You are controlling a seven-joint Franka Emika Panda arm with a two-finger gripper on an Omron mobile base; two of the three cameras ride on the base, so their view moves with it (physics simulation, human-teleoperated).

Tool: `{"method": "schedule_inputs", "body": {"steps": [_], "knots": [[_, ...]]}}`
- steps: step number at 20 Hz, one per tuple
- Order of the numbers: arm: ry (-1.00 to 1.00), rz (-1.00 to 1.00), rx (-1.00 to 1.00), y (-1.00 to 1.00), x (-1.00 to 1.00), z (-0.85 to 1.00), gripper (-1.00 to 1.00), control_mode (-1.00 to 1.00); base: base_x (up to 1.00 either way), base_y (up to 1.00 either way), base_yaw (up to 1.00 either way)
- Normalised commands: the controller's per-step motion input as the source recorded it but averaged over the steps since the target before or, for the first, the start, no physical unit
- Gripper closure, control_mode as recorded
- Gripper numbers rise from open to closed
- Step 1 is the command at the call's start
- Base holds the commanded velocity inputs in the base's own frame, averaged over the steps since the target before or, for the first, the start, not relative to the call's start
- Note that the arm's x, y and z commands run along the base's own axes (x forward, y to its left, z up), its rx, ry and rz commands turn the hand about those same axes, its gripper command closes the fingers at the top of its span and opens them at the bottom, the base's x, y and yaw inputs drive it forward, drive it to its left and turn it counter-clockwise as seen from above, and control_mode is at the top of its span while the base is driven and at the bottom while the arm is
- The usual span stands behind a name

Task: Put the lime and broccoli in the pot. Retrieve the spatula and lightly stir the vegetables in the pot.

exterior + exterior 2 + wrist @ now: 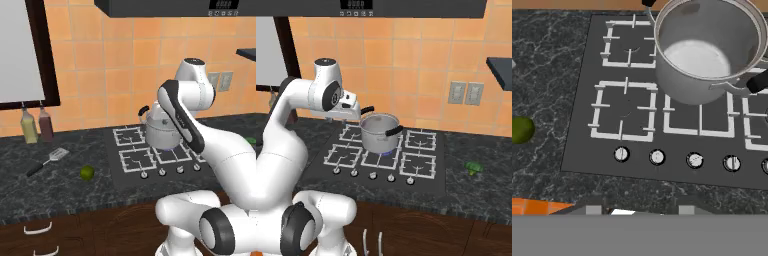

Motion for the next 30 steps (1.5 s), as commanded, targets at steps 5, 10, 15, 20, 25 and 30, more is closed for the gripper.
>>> {"method": "schedule_inputs", "body": {"steps": [5,10,15,20,25,30], "knots": [[0.00,0.00,0.00,0.00,0.00,0.00,-1.00,1.00,0.00,-0.55,0.00],[0.00,0.00,0.00,0.00,0.00,0.00,-1.00,1.00,0.00,-0.81,0.00],[0.00,0.00,0.00,0.00,0.00,0.00,-1.00,1.00,0.00,-0.83,0.00],[0.00,0.00,0.00,0.00,0.00,0.00,-1.00,1.00,0.00,-0.50,-0.01],[0.03,-0.24,0.00,-0.08,0.14,-0.30,-1.00,-1.00,0.00,0.00,0.00],[0.15,-0.31,0.00,-0.32,0.28,-0.57,-1.00,-1.00,0.00,0.00,0.00]]}}
